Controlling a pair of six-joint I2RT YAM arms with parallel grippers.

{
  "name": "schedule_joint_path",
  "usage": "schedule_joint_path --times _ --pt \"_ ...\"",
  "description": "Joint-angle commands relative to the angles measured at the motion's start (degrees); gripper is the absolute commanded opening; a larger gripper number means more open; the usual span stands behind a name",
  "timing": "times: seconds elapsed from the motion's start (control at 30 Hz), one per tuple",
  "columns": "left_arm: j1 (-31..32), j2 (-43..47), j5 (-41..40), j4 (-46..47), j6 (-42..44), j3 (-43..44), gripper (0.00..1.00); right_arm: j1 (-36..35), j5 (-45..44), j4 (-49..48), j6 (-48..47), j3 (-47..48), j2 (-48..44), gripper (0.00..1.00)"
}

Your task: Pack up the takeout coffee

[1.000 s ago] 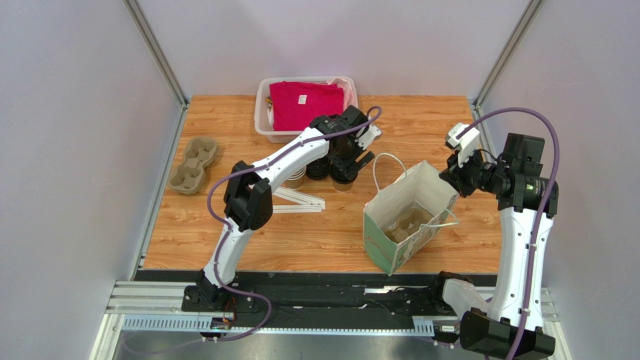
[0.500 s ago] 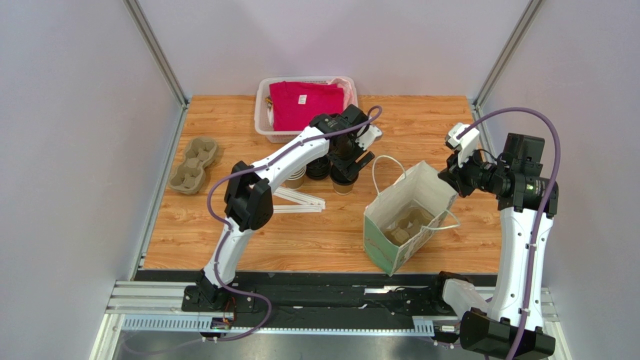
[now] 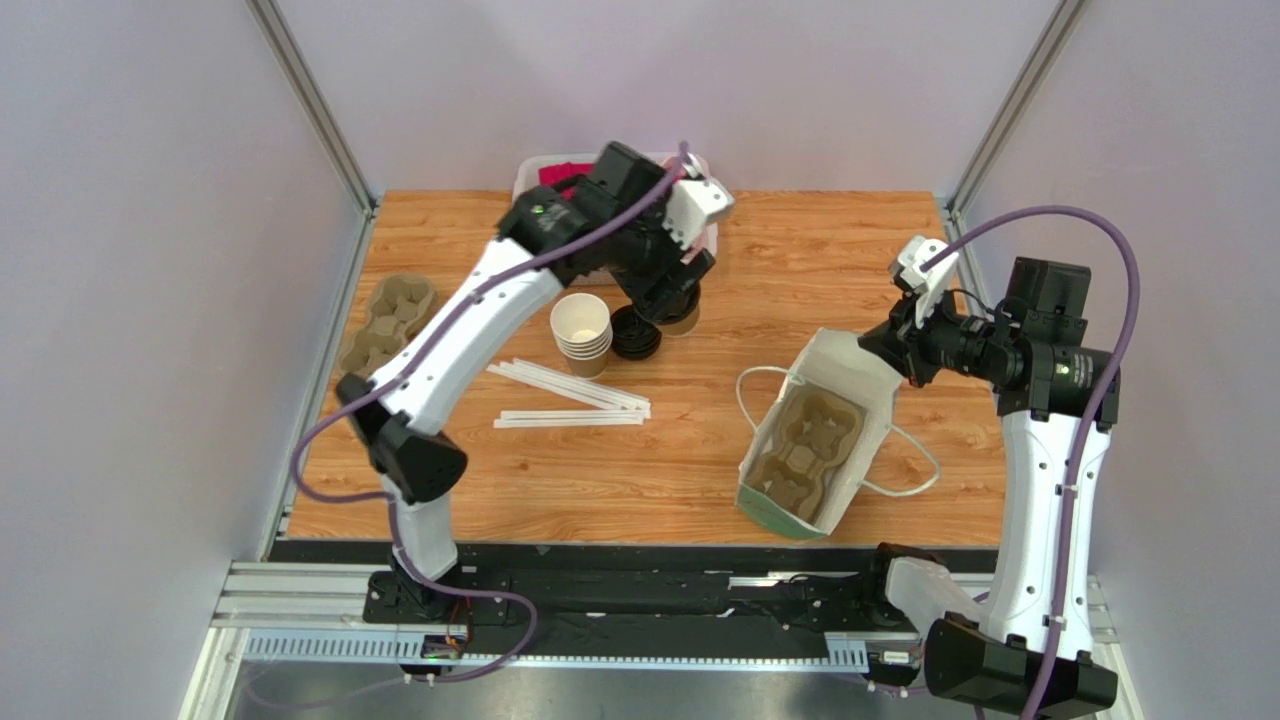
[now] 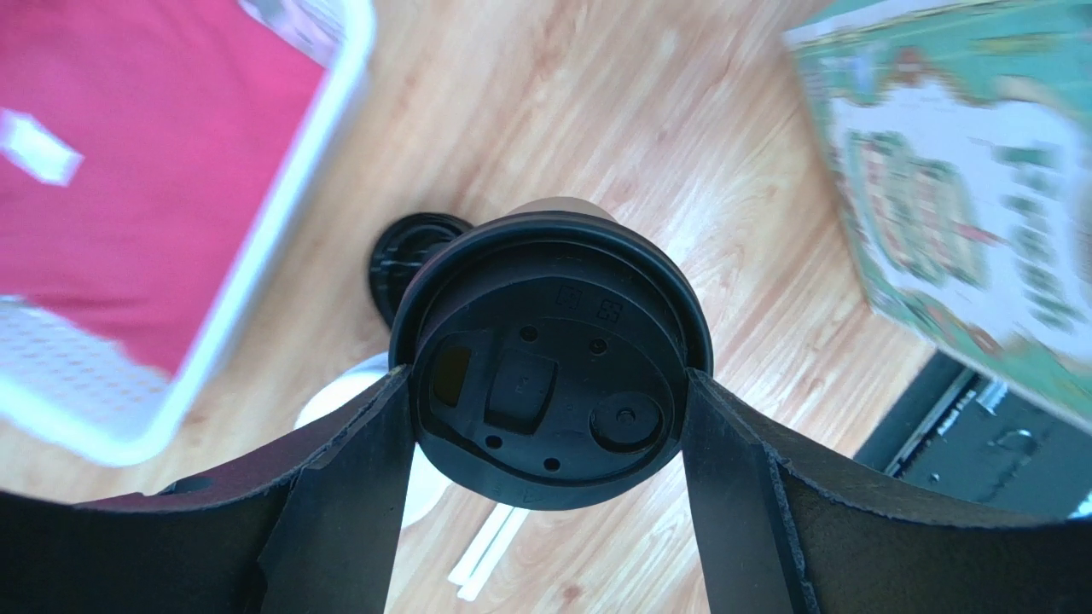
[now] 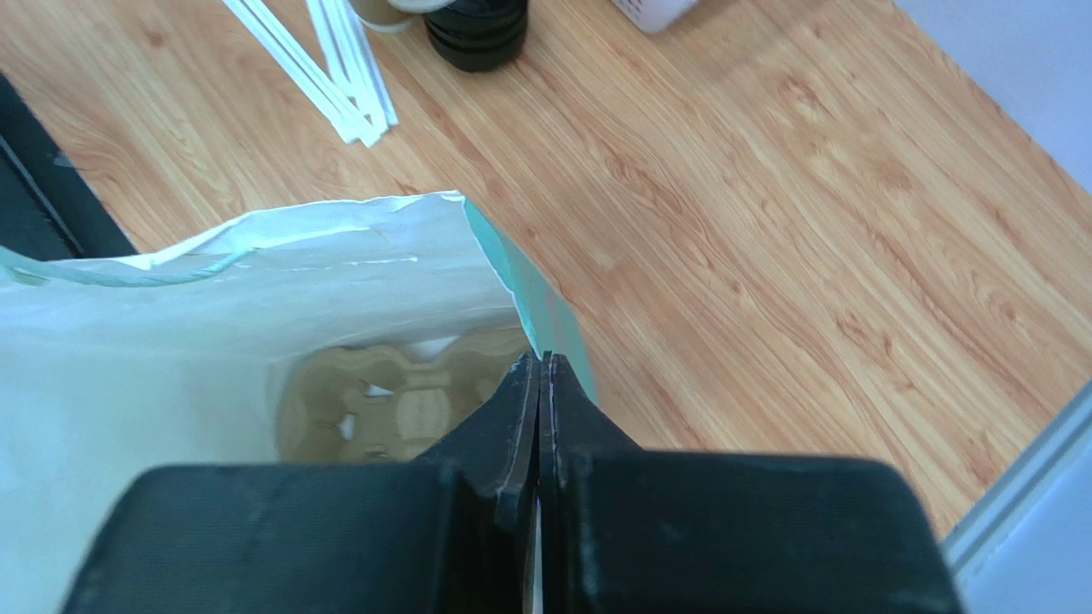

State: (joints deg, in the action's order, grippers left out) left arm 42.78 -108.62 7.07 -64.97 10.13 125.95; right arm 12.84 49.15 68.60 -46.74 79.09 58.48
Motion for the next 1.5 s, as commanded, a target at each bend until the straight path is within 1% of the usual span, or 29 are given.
schedule_joint_path --times 0.0,0.1,0.23,0.33,0.37,0.43,0.47,0.57,0.6,0.63,0.7,0.73,0.87,0.93,1.13,1.3,1.4,1.47 --pt "-1.7 11.1 5.6 -2.4 4.5 3.2 0.15 -2.8 5.0 -3.5 3.2 4.4 -0.2 0.00" --pt "-1.5 17.1 8.8 -1.7 7.6 2.8 0.12 -5.1 4.6 -4.9 4.9 4.7 -0.6 0.00" --pt "1.6 23.4 7.7 -1.2 14.0 1.2 0.07 -6.7 4.4 -4.6 6.7 3.7 -1.8 0.00" --pt "6.6 27.0 5.6 1.8 18.3 -1.1 0.06 -7.3 4.3 -4.6 7.5 3.2 -2.9 0.00" --pt "10.2 27.7 4.8 3.0 19.5 -1.7 0.06 -7.5 4.4 -4.6 8.8 3.2 -3.2 0.00" --pt "13.9 28.9 2.5 3.4 22.5 -2.0 0.05 -8.2 4.5 -5.1 10.5 3.3 -3.6 0.00" --pt "17.6 29.2 1.6 3.6 23.4 -2.9 0.05 -8.5 4.7 -5.1 11.6 3.4 -3.6 0.00" --pt "24.1 29.9 -1.2 4.5 26.4 -4.0 0.04 -10.7 4.1 -5.1 13.3 3.7 -4.1 0.00" --pt "25.8 29.6 -3.0 4.7 27.2 -3.8 0.04 -11.6 2.3 -5.9 14.6 3.7 -4.3 0.00" --pt "28.7 28.7 -3.6 4.6 28.6 -3.3 0.04 -12.8 1.4 -6.3 15.1 3.6 -4.5 0.00" --pt "31.7 27.7 -5.7 4.6 30.1 -1.1 0.03 -15.6 0.3 -7.2 17.1 3.2 -4.9 0.00" --pt "34.3 26.5 -6.3 4.2 31.3 -0.3 0.03 -16.6 -0.4 -7.6 18.0 3.1 -5.3 0.00" --pt "39.2 23.7 -6.9 2.7 32.5 1.9 0.03 -18.5 -3.4 -9.6 21.9 1.9 -6.4 0.00" --pt "41.6 22.8 -9.5 2.3 33.5 1.4 0.02 -19.1 -6.2 -11.2 25.3 1.2 -6.9 0.00" --pt "44.6 20.2 -10.3 1.2 33.8 1.4 0.01 -20.4 -11.3 -12.0 29.8 -0.4 -7.9 0.00" --pt "44.9 17.7 -10.5 -1.8 31.3 0.4 0.01 -20.5 -14.1 -12.0 33.5 -2.2 -8.8 0.00" --pt "44.9 18.4 -10.0 -2.5 29.3 -4.4 0.00 -20.6 -17.4 -11.5 35.9 -3.8 -9.3 0.00" --pt "44.8 20.3 -10.5 -0.2 28.9 -9.9 0.00 -20.6 -19.3 -10.7 37.2 -4.2 -8.9 0.00"
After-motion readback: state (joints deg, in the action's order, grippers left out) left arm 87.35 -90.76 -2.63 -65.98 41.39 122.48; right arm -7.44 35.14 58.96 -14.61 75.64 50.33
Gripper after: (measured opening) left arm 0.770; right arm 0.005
